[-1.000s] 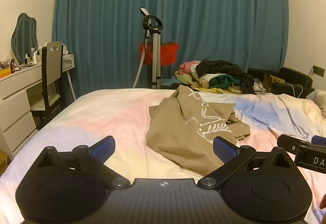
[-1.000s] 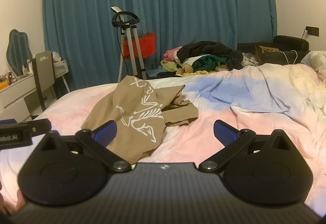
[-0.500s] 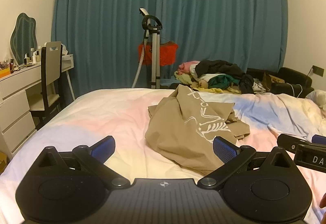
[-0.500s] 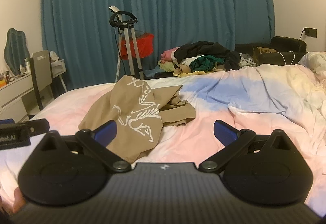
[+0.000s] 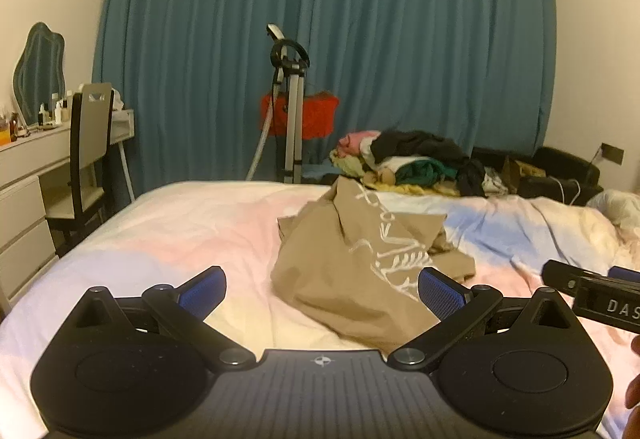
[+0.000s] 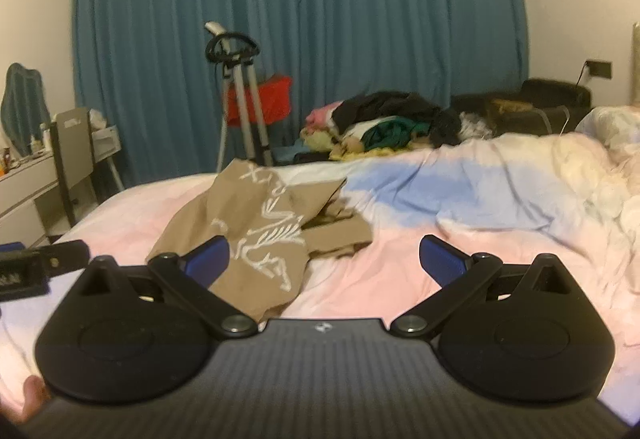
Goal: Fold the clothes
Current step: 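Grasp the beige T-shirt with both grippers at its hem edges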
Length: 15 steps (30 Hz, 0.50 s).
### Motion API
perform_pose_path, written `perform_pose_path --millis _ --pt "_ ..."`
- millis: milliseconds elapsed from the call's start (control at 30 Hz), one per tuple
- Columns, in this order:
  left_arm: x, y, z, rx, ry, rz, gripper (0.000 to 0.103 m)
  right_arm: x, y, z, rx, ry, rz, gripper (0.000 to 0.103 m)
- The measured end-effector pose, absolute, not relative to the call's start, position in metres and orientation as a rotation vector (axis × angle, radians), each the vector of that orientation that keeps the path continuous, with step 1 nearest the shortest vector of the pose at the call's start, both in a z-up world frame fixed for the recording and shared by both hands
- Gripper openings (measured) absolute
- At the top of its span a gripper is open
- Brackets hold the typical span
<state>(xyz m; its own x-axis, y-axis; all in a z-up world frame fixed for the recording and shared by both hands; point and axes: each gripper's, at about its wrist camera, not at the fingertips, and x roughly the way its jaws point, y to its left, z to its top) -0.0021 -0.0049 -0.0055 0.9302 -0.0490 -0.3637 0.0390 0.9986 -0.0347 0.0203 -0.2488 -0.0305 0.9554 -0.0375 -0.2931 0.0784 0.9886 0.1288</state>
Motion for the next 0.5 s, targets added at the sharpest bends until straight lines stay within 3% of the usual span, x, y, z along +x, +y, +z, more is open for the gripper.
perform_pose_path --millis 500 --pt "0.022 -0.032 0.030 0.022 0.310 -0.115 0.103 0.022 -0.265 -0.041 0.223 0.238 -0.051 0.102"
